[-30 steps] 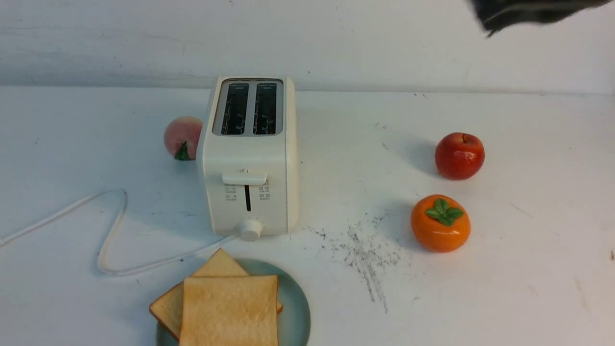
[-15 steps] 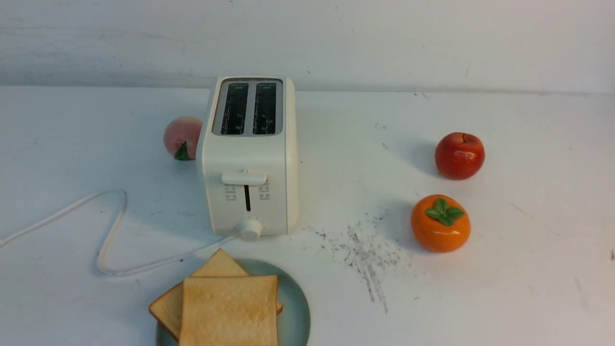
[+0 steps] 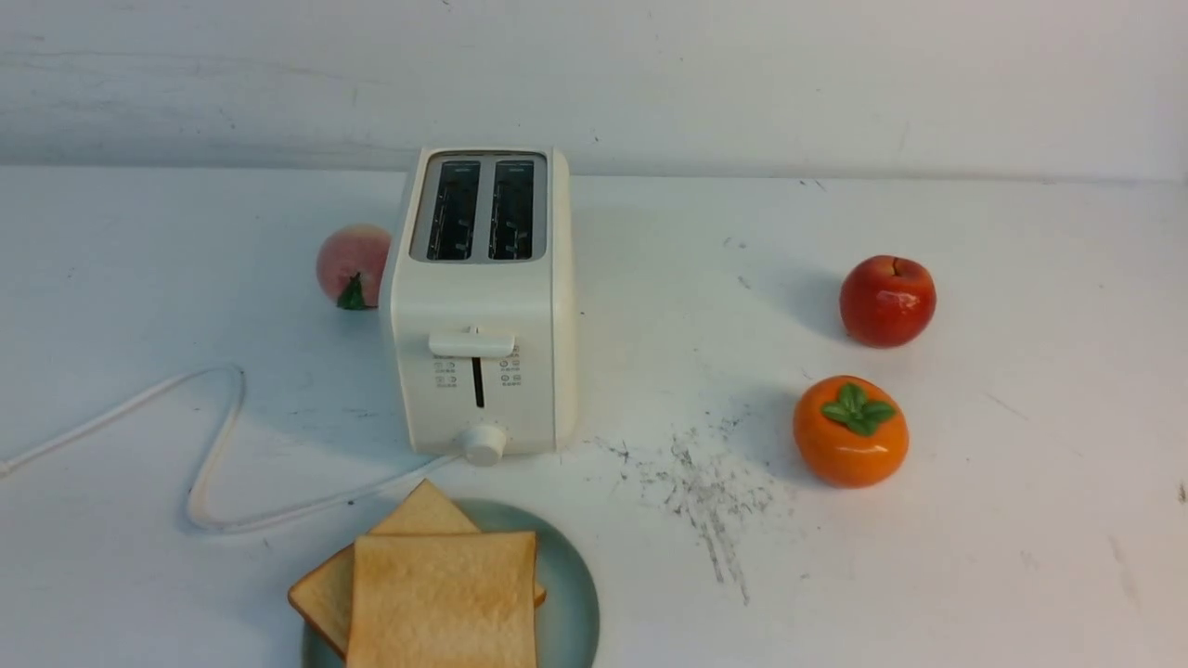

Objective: Take toasted bread from bread machine on white table place on plate.

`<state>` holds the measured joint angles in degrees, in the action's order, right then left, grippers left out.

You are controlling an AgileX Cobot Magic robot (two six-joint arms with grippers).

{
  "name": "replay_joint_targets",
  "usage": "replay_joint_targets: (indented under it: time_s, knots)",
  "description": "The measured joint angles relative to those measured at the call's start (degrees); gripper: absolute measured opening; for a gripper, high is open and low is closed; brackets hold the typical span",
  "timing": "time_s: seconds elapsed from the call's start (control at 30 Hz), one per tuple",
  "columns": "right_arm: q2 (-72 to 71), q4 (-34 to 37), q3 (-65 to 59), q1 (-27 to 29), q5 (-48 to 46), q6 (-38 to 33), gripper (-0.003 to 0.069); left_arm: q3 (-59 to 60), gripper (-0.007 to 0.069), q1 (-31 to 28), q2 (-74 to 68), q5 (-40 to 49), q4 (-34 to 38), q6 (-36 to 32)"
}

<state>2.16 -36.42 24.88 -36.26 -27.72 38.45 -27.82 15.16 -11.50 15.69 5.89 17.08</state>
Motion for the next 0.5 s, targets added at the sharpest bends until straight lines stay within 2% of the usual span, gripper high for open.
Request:
replay_joint_targets:
  time_s: [0.5]
  knots:
    - [0.0, -0.3, -0.3, 0.0, 0.2, 0.1, 0.0015, 0.3, 0.0000, 0.0, 0.0, -0.6, 0.2, 0.0]
